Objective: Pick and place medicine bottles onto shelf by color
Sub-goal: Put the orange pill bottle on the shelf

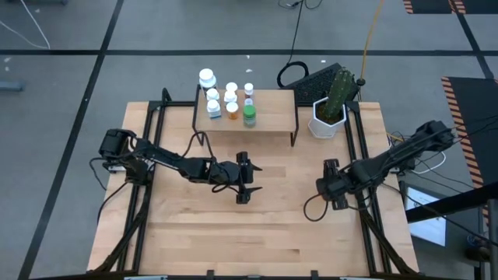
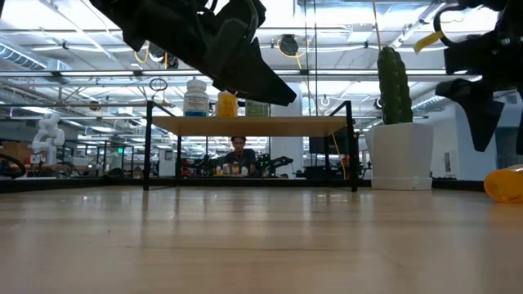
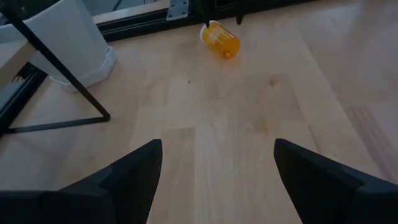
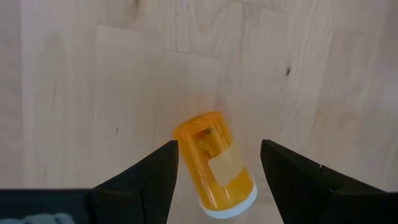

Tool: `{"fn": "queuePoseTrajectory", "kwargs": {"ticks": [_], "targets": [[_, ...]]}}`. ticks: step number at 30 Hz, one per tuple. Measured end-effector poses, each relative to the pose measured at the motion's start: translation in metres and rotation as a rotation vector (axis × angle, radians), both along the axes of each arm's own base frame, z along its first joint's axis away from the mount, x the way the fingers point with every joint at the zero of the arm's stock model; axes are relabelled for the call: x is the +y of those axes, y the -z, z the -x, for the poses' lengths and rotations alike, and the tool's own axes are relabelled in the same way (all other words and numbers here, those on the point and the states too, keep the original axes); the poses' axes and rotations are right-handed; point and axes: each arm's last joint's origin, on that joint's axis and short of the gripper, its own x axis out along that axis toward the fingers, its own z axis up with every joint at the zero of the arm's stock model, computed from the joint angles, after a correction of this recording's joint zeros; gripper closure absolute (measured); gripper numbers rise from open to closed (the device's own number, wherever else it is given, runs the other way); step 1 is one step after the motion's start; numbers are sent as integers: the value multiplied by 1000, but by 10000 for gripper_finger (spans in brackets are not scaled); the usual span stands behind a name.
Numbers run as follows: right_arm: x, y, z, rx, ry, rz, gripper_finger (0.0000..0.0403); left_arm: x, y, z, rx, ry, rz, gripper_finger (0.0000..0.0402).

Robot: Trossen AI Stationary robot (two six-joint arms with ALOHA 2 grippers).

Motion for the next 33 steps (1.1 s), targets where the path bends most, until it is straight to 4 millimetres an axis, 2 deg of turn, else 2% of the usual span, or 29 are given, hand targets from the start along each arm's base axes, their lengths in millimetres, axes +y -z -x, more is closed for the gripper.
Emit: {"fn": "queuePoseTrajectory", "kwargs": {"ticks": [6, 15, 24, 33], "targets": [[3, 10, -5, 67, -7, 25, 178, -1, 0, 0, 2, 18, 15, 94], [7, 27, -13, 179, -20, 41, 144, -1, 0, 0, 5, 27, 22, 94], [11, 41, -23, 187, 0, 55, 170, -1, 1, 0, 12, 21, 33, 94], [11, 41, -24, 179, 16, 52, 200, -1, 1, 0, 12, 21, 33, 94]]}}
